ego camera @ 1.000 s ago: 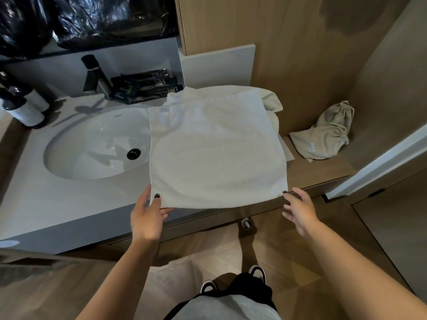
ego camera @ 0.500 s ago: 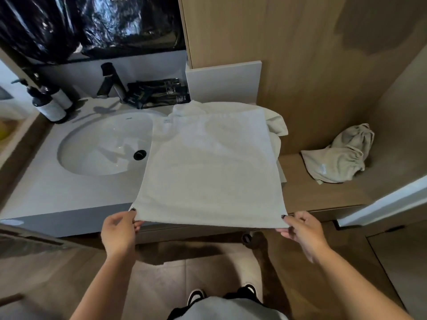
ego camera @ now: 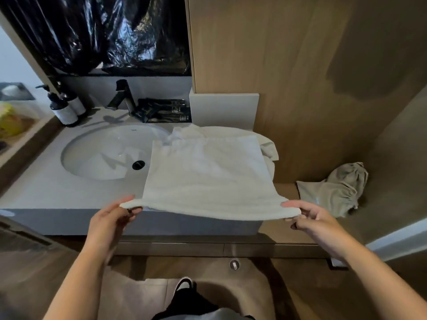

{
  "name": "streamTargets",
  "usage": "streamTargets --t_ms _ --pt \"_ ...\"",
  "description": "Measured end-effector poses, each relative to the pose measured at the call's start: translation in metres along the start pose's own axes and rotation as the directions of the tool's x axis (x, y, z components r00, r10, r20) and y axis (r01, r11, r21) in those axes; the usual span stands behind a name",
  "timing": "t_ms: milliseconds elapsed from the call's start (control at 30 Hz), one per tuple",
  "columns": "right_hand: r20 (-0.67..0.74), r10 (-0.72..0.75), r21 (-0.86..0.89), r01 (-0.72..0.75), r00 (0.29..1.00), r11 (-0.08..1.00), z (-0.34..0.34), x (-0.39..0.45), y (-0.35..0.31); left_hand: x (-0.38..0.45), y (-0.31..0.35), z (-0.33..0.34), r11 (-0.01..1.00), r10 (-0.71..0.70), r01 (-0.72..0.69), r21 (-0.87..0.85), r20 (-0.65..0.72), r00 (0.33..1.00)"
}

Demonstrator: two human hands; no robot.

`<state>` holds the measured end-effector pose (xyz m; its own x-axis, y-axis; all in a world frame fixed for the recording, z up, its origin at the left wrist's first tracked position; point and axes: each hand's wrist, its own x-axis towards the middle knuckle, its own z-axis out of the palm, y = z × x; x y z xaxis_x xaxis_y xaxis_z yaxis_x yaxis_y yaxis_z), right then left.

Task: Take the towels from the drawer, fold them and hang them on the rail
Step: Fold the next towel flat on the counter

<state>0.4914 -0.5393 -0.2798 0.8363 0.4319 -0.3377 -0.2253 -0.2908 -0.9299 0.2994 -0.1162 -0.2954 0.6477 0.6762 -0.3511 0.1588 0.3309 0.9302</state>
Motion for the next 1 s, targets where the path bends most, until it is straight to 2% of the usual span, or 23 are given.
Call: streamTargets --t_ms 100,300,433,567,700,867,1000 --pt "-0.117 -0.057 -0.07 0.049 0.992 0.996 -0.003 0.009 -0.006 0.001 0.012 0.007 0.976 0.081 -0.087 0.201 0.038 0.996" --pt "-0.335 -0.202 -0.111 0.174 0.921 0.978 -0.003 0.029 -0.012 0.004 0.027 0.025 0.917 0.232 -0.224 0.329 0.014 0.973" --pt "-0.352 -0.275 -0.176 0.225 0.895 0.958 -0.006 0.039 -0.022 0.012 0.03 0.029 0.832 0.367 -0.308 0.462 -0.041 0.929" --pt "-0.301 -0.301 -0.291 0.214 0.905 0.933 -0.007 0.059 -0.038 0.029 0.033 0.032 0.833 0.373 -0.28 0.476 -0.11 0.921" --pt "-0.328 -0.343 -0.345 0.226 0.88 0.911 -0.002 0.095 -0.059 0.054 0.036 0.039 0.856 0.353 -0.279 0.435 -0.097 0.931" --pt "-0.404 -0.338 -0.323 0.214 0.85 0.922 0.01 0.143 -0.079 0.092 0.045 0.056 0.882 0.328 -0.281 0.378 -0.066 0.942" --pt "-0.424 -0.274 -0.287 0.159 0.863 0.945 0.02 0.183 -0.086 0.129 0.047 0.066 0.901 0.293 -0.251 0.353 -0.07 0.953"
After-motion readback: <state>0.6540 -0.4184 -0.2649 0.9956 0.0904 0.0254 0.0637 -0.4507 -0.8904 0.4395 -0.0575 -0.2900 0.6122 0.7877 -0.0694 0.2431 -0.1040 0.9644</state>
